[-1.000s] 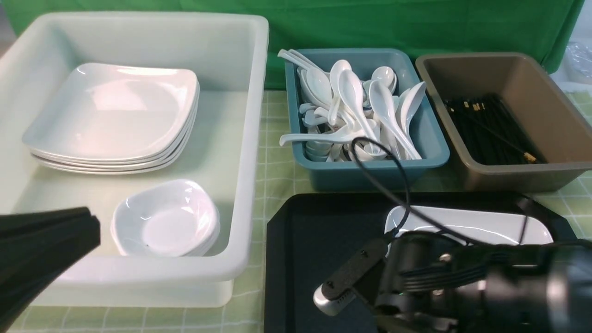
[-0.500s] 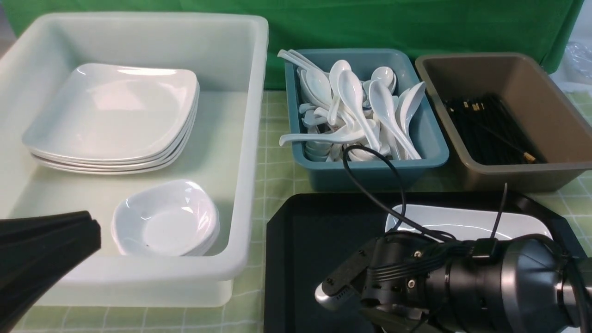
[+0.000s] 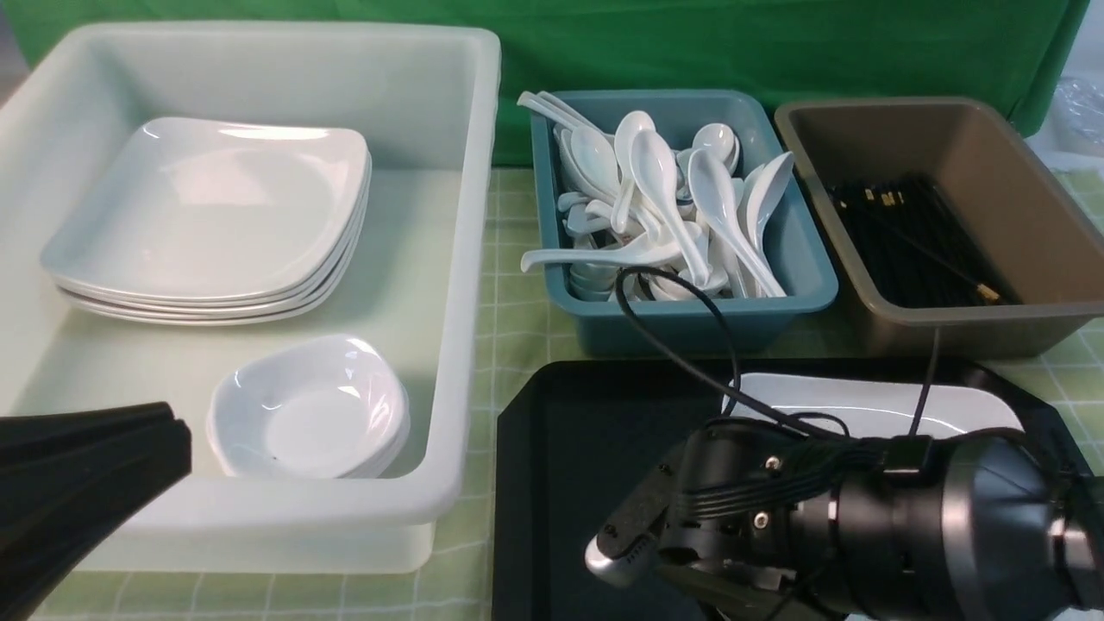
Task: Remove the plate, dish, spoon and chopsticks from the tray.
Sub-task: Use the right arm to grab a plate from the dinner plate, then use the right arm to put the plate into the large storage box on the left
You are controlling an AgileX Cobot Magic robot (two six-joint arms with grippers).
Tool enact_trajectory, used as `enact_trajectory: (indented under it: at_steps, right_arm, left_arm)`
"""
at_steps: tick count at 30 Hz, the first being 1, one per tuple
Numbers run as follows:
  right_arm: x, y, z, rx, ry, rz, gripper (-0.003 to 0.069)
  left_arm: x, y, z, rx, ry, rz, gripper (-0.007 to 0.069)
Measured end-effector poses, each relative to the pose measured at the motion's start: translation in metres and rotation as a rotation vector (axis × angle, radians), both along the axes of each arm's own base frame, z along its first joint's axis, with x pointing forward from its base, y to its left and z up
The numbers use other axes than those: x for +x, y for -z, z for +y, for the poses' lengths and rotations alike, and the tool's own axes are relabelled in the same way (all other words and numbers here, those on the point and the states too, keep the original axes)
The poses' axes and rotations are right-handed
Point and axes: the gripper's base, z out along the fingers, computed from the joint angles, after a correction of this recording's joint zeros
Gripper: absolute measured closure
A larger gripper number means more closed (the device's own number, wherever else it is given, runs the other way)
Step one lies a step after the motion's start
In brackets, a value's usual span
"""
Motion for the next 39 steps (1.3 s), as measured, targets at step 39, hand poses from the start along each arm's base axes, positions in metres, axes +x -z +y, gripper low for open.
enact_trajectory:
  at_steps: [39]
  right_arm:
    - [-0.018, -0.286, 0.052, 0.405, -0.862, -0.678, 0.0603]
  left_arm:
    - [-0.002, -0.022, 0.050, 0.229, -0.408, 0.090, 0.0603]
